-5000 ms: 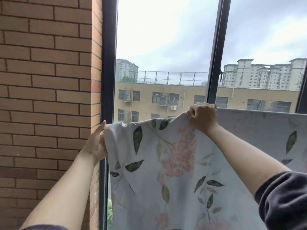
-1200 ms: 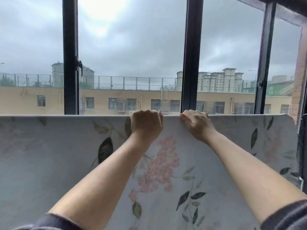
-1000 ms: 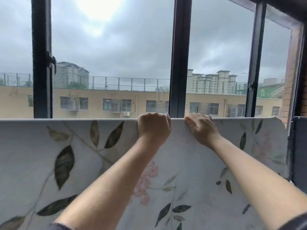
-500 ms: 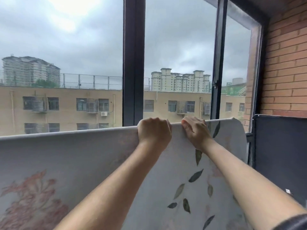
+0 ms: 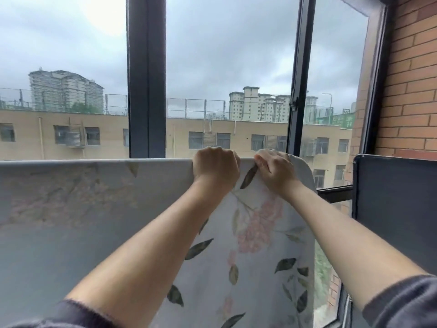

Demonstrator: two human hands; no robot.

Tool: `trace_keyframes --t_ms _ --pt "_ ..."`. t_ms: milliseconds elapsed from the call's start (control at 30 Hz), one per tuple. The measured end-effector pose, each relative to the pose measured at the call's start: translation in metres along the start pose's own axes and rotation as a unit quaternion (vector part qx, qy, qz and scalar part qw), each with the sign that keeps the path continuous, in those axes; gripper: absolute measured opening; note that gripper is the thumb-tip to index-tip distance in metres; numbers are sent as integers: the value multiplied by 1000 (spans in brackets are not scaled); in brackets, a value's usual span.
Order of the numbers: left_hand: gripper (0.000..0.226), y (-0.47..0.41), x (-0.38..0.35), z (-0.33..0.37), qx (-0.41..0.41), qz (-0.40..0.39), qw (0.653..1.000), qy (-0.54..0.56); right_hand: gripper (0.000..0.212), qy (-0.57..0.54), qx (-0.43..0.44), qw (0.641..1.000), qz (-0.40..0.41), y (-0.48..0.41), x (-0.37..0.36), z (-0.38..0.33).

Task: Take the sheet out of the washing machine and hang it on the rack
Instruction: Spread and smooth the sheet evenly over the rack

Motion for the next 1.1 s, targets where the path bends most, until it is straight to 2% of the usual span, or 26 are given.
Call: trace_keyframes --t_ms 133,200,300,400,500,567,633,700,833,967,1033,1100 --pt "43 -18 -15 50 36 -10 999 -14 47 -5 67 997 -37 1 14 41" --pt "40 -24 -21 64 61 -16 998 -10 50 6 102 994 -43 -1 18 59" --pt "36 -31 -26 86 69 -15 997 -11 46 -59 109 991 -53 0 21 86" --pt "40 -38 -32 107 74 -19 997 -25 30 -143 52 987 -60 8 24 116" --pt "46 -44 -43 126 79 -22 996 -35 22 -209 -76 962 -158 47 2 165" --pt "49 -49 -50 138 83 -5 996 -36 32 -198 -147 945 -215 83 -17 202" --pt "53 -53 -55 145 88 8 995 -37 48 -184 -180 931 -258 115 -35 223" --pt "48 -56 -61 155 86 19 996 -28 54 -195 -203 914 -291 141 -46 238" --pt "34 -57 -68 175 66 40 997 -28 46 -223 -251 851 -404 192 -63 269" --pt "40 -59 -78 191 59 35 996 -50 38 -151 -251 780 -553 248 -75 297" --pt "42 -60 -78 192 74 39 994 -70 31 -87 -271 757 -588 269 -75 317" --pt "43 -59 -76 191 95 44 991 -89 28 -89 -343 719 -598 289 -76 333"
Point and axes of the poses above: each hand's wrist, its own y-axis away from the middle knuckle, its own x-axis out of the back of the hand, z = x × y, the point moved 8 cm from there along -y, towards the middle knuckle, and after that the axes turned 14 degrees about z, right-handed, at the moved point
